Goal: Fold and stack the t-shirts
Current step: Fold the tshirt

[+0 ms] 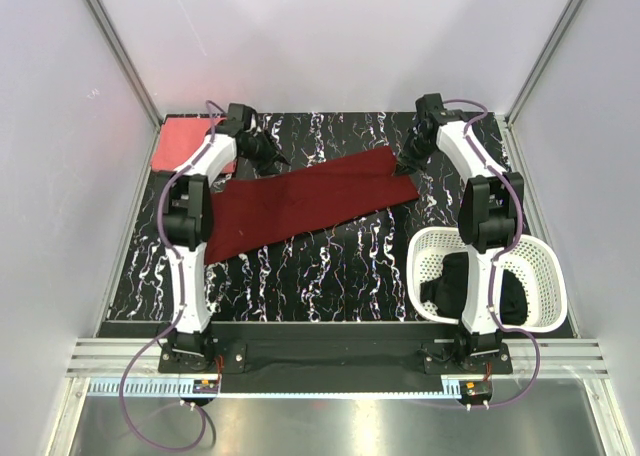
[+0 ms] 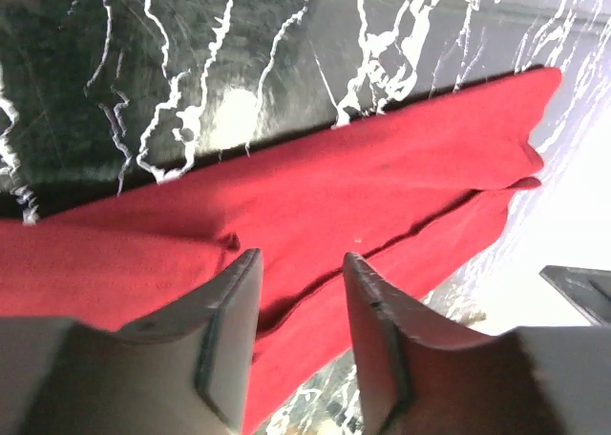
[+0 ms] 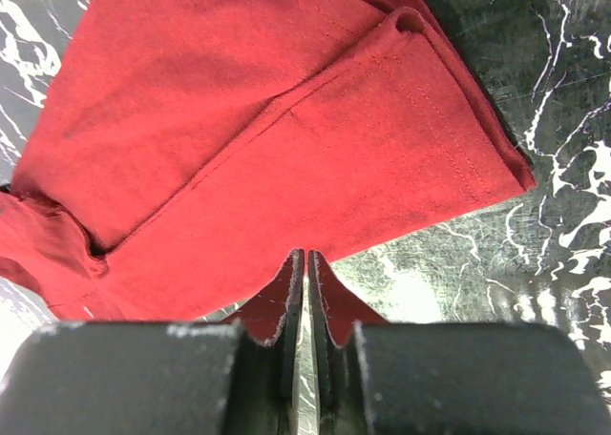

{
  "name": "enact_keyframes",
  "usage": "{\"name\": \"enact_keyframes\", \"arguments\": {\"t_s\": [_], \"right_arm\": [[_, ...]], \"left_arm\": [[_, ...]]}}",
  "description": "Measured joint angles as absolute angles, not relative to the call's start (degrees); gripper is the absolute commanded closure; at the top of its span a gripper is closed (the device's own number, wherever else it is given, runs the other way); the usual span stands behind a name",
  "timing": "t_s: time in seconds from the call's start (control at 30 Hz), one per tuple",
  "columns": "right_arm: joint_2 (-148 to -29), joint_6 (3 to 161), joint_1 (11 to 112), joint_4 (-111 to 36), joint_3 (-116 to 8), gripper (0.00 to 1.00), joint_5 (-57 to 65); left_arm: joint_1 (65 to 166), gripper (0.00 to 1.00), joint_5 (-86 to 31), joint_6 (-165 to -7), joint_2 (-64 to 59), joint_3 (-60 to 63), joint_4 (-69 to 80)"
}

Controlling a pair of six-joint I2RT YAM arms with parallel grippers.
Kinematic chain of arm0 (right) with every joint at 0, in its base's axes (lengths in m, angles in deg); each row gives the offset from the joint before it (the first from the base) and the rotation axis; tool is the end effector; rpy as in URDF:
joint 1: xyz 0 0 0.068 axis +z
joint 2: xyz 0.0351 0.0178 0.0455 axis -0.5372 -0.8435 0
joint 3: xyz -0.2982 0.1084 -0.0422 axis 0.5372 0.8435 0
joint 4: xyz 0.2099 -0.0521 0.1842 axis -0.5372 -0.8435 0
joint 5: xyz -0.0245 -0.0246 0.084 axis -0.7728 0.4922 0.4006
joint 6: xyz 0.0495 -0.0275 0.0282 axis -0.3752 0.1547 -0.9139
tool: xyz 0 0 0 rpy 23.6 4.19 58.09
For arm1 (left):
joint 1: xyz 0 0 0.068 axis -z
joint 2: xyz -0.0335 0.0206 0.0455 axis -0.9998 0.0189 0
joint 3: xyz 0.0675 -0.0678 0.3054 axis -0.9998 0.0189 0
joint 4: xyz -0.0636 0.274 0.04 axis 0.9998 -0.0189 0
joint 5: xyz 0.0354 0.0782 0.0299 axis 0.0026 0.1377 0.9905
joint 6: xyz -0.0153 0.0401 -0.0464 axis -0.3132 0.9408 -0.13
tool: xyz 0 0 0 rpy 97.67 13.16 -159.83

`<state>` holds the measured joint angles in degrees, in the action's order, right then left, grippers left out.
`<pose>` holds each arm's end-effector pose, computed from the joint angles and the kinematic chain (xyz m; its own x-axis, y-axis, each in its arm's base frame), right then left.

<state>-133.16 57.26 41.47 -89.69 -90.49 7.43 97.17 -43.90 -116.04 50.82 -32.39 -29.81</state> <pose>0.5183 0.0917 0.2537 -0.8906 0.3791 -0.2514 0.2741 0.8883 0.3684 0.5433 -0.0992 0.2116 -0.8518 -0.4907 -0.1833 -0.2819 0.7244 -0.6292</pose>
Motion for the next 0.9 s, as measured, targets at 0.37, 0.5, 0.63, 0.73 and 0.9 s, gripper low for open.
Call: {"name": "enact_keyframes", "arguments": {"t_s": [0.37,0.5,0.63,0.73,0.9], "right_arm": [[-134.0,60.2,41.5,-90.4,-90.5,0.74,7.6],[-136.9,60.6,41.5,-90.4,-91.3,0.76,7.6],[-140.1,60.6,41.5,-90.4,-91.3,0.78,7.4],[-141.8,60.6,41.5,-90.3,-91.1,0.78,7.0],[-141.6,60.6,41.5,-89.3,-88.2,0.78,6.7]], "left_arm": [[91.1,0.55,-32.7,-108.5,14.4,1.7,-37.6],[86.0,0.63,-31.4,-108.3,7.6,11.0,-39.3],[84.9,0.67,-30.6,-109.0,8.9,16.3,-40.6],[84.8,0.67,-29.1,-109.1,8.9,19.0,-42.1],[83.2,0.67,-27.4,-109.2,6.3,21.8,-43.9]]}}
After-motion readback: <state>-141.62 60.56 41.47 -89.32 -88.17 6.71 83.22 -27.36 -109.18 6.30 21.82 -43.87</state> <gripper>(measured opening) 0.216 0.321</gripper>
